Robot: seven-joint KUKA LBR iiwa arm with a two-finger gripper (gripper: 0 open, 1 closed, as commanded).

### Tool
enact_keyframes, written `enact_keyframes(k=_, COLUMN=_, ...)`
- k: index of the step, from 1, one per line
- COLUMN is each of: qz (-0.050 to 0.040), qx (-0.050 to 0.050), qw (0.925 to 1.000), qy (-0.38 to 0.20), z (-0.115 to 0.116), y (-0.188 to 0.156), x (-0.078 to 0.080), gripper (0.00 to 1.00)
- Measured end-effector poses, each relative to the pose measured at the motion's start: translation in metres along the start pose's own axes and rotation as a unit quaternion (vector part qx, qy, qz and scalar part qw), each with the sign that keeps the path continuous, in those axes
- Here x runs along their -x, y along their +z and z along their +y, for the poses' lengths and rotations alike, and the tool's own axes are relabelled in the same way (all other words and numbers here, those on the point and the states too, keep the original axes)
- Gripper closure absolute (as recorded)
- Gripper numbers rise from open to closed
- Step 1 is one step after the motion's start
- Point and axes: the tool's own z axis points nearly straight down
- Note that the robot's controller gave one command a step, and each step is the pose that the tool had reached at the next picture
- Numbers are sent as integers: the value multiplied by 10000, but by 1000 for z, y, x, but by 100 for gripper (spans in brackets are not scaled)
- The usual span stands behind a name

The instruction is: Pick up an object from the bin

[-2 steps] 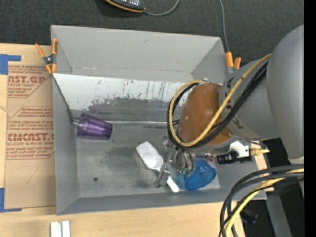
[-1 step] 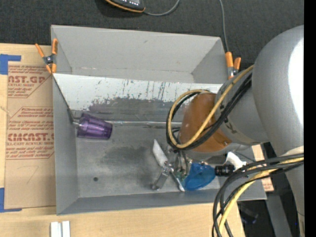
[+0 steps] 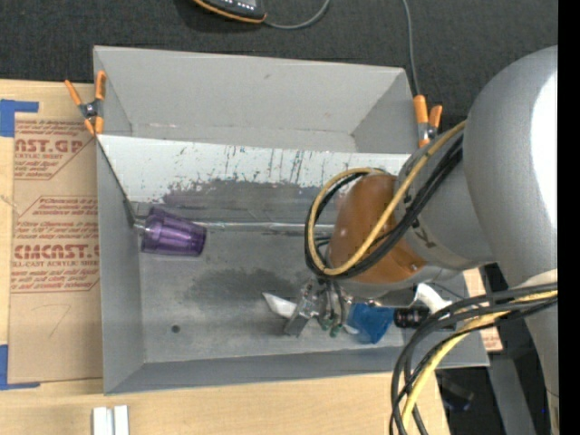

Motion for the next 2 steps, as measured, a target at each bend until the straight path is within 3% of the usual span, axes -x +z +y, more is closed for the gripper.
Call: enact_keyframes(k=2, qz=24, qx=-14, qw=10000, qy=3, z=-1, y=-6, x=-1, gripper=100)
